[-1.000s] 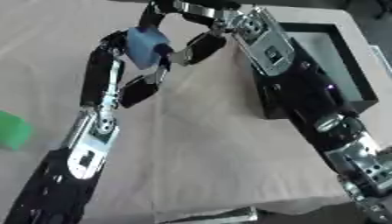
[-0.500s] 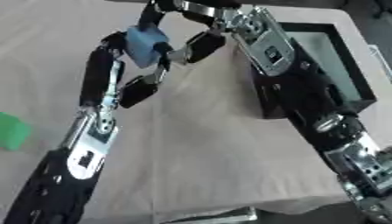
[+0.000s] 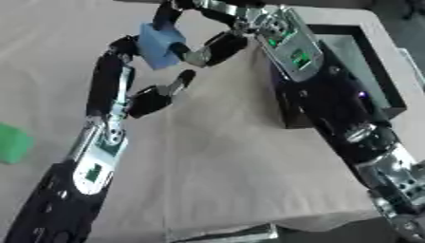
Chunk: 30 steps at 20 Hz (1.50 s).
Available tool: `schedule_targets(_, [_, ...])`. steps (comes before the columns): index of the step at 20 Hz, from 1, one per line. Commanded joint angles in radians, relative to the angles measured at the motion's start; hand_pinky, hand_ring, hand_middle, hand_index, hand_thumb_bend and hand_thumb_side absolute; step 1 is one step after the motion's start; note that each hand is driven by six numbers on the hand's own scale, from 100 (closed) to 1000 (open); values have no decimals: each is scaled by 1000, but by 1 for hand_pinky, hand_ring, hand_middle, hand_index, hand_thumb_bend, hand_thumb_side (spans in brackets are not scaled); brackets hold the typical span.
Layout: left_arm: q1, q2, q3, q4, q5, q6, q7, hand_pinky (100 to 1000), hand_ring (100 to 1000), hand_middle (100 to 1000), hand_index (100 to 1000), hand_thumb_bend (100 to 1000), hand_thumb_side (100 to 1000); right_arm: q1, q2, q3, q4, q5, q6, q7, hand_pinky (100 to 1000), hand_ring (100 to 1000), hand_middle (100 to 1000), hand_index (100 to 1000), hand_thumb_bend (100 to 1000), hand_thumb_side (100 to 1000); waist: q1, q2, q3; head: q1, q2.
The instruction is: Pick up the objects with one hand, pass them to the other hand, and then place them into the box on the other side of the table.
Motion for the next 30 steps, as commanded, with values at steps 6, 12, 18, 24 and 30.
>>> schedule_targets(6, [-8, -4, 11, -11, -5, 12, 4, 675, 662, 590, 801, 633, 661, -6, -43, -31, -22, -18, 16, -14, 968, 719, 421, 481, 100, 100, 4, -25, -9, 0, 0])
schedule_targets(12, [5, 6, 20, -9, 3, 25, 20, 673, 660, 588, 795, 631, 658, 12, -72, -56, -21, -34, 34, -39, 967, 718, 421, 486, 100, 100, 11, -37, -29, 2, 2])
schedule_targets(18, [11, 24, 25, -26, 7, 33, 38, 673, 659, 591, 793, 632, 630, 36, -125, -86, -19, -54, 47, -81, 960, 717, 420, 491, 120, 100, 30, -54, -55, 1, 0])
schedule_targets(24, [11, 52, 24, -37, 3, 36, 40, 673, 662, 612, 799, 641, 597, 81, -184, -120, -9, -64, 58, -127, 958, 717, 420, 491, 134, 100, 53, -73, -76, 8, -1])
schedule_targets(30, [16, 68, 22, -40, -4, 35, 40, 675, 667, 623, 794, 648, 596, 126, -224, -164, 26, -27, 54, -194, 945, 715, 417, 490, 206, 100, 62, -78, -94, 5, -10])
